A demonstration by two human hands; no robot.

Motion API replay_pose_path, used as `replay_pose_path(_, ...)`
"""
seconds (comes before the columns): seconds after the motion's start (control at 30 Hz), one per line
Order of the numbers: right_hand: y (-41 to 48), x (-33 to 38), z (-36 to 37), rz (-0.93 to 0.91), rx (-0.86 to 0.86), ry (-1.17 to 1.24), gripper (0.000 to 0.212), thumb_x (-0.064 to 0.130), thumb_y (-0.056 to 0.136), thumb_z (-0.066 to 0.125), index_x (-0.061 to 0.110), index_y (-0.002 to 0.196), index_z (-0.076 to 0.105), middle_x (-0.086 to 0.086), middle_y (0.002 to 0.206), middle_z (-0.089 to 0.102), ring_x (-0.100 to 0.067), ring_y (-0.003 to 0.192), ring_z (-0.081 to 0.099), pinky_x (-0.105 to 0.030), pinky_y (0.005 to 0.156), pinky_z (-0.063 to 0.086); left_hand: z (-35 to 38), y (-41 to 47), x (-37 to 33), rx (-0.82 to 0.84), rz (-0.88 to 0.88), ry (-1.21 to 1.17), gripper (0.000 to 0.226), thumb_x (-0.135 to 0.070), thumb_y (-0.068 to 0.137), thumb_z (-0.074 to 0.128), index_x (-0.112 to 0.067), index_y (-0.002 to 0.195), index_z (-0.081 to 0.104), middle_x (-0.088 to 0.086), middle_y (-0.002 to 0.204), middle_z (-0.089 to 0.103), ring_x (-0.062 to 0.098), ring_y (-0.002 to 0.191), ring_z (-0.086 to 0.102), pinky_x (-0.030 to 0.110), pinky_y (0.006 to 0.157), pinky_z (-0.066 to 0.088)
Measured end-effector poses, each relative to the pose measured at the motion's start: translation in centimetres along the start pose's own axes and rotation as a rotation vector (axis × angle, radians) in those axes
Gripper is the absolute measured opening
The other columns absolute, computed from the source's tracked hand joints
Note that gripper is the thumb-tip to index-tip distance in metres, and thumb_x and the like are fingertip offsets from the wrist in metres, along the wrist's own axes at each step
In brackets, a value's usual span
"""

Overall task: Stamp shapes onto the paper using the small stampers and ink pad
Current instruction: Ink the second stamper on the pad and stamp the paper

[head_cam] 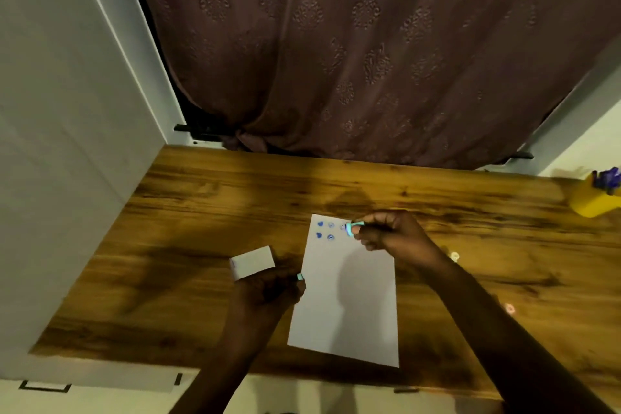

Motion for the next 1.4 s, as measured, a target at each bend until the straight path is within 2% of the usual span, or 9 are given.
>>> replay_pose_path(0.23, -7.9, -2.6, 0.0, -0.066, 0.033, 0.119, 0.021, 0.012, 0.089, 0.075, 0.015, 0.110, 0.077, -0.001, 0.098, 0.078, -0.017, 0.089, 0.074, -0.025, 0.073, 0.060, 7.0, 0.1, -2.7, 0.194, 0.062, -0.004, 0.029, -0.011, 0.086, 0.079, -0.037, 0.099, 0.078, -0.016, 0.095, 0.082, 0.008, 0.091, 0.078, 0.013, 0.071, 0.059)
replay_pose_path(0.37, -9.1, -4.1, -1.8, -0.100, -0.029, 0.156, 0.019, 0.015, 0.089, 0.075, 0.019, 0.107, 0.077, 0.001, 0.099, 0.078, -0.016, 0.091, 0.073, -0.024, 0.072, 0.059, 10.1, 0.0, -3.6, 0.264, 0.095, 0.029, 0.029, -0.014, 0.085, 0.079, -0.028, 0.111, 0.079, -0.011, 0.103, 0.082, 0.013, 0.098, 0.078, 0.027, 0.085, 0.062)
replay_pose_path(0.63, -10.2, -5.4, -5.7, -0.171, -0.039, 0.146, 0.022, 0.010, 0.087, 0.076, 0.017, 0.108, 0.077, 0.006, 0.103, 0.079, -0.010, 0.097, 0.074, -0.016, 0.078, 0.057, 14.6, -0.3, -4.8, 0.298, 0.126, 0.014, 0.028, -0.026, 0.075, 0.081, -0.044, 0.097, 0.077, -0.021, 0.099, 0.080, 0.005, 0.098, 0.076, 0.018, 0.083, 0.061)
replay_pose_path(0.7, -10.4, -5.9, -6.4, -0.155, -0.049, 0.149, 0.021, 0.010, 0.087, 0.076, 0.020, 0.106, 0.078, 0.008, 0.102, 0.079, -0.008, 0.097, 0.074, -0.014, 0.078, 0.056, 15.5, -0.3, -4.9, 0.292, 0.150, 0.033, 0.032, -0.020, 0.078, 0.083, -0.045, 0.096, 0.077, -0.023, 0.101, 0.080, 0.005, 0.100, 0.076, 0.020, 0.086, 0.061)
replay_pose_path(0.8, -10.8, -7.0, -7.6, -0.102, -0.059, 0.143, 0.016, 0.017, 0.088, 0.076, 0.019, 0.104, 0.079, 0.006, 0.095, 0.080, -0.007, 0.090, 0.074, -0.016, 0.075, 0.056, 16.9, -0.2, -4.7, 0.304, 0.157, 0.035, 0.039, -0.010, 0.079, 0.084, -0.044, 0.096, 0.079, -0.018, 0.103, 0.080, 0.008, 0.102, 0.076, 0.028, 0.091, 0.060)
replay_pose_path(0.97, -11.3, -8.8, -9.1, -0.039, -0.054, 0.150, 0.022, 0.037, 0.092, 0.069, 0.017, 0.096, 0.077, -0.004, 0.080, 0.077, -0.014, 0.070, 0.071, -0.024, 0.066, 0.057, 19.5, -0.4, -4.9, 0.346, 0.180, 0.047, 0.040, -0.015, 0.078, 0.085, -0.050, 0.097, 0.079, -0.021, 0.104, 0.080, 0.001, 0.103, 0.074, 0.012, 0.087, 0.056)
replay_pose_path(1.1, -11.5, -10.2, -10.7, -0.019, -0.057, 0.154, 0.029, 0.056, 0.087, 0.066, 0.029, 0.092, 0.076, -0.001, 0.081, 0.077, -0.010, 0.068, 0.072, -0.021, 0.062, 0.056, 21.6, -0.6, -4.7, 0.381, 0.158, 0.039, 0.036, -0.021, 0.079, 0.085, -0.048, 0.101, 0.079, -0.019, 0.106, 0.080, 0.003, 0.103, 0.075, 0.017, 0.085, 0.058)
replay_pose_path(1.27, -10.3, -12.2, -15.3, 0.000, -0.106, 0.018, 0.010, 0.037, 0.084, 0.078, 0.030, 0.092, 0.079, 0.006, 0.086, 0.079, -0.002, 0.073, 0.071, -0.020, 0.066, 0.054, 23.8, -0.1, -3.2, 0.369, 0.093, 0.054, 0.040, -0.012, 0.079, 0.086, -0.042, 0.104, 0.078, -0.013, 0.103, 0.081, 0.008, 0.097, 0.077, 0.024, 0.083, 0.061)
replay_pose_path(1.4, -7.8, -13.6, -20.7, -0.012, -0.261, -0.413, 0.013, 0.033, 0.081, 0.081, 0.029, 0.092, 0.077, 0.009, 0.083, 0.076, 0.005, 0.069, 0.068, -0.025, 0.064, 0.057, 23.7, 0.3, -1.7, 0.327, 0.043, 0.097, 0.034, -0.014, 0.078, 0.087, -0.040, 0.098, 0.078, -0.013, 0.098, 0.082, 0.006, 0.092, 0.078, 0.016, 0.077, 0.059)
Point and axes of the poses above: each hand's wrist, its own y-axis towards the middle knuckle, its own z-axis out of the palm, x = y × z, the point moved 7 cm from there along y, towards the middle knuckle
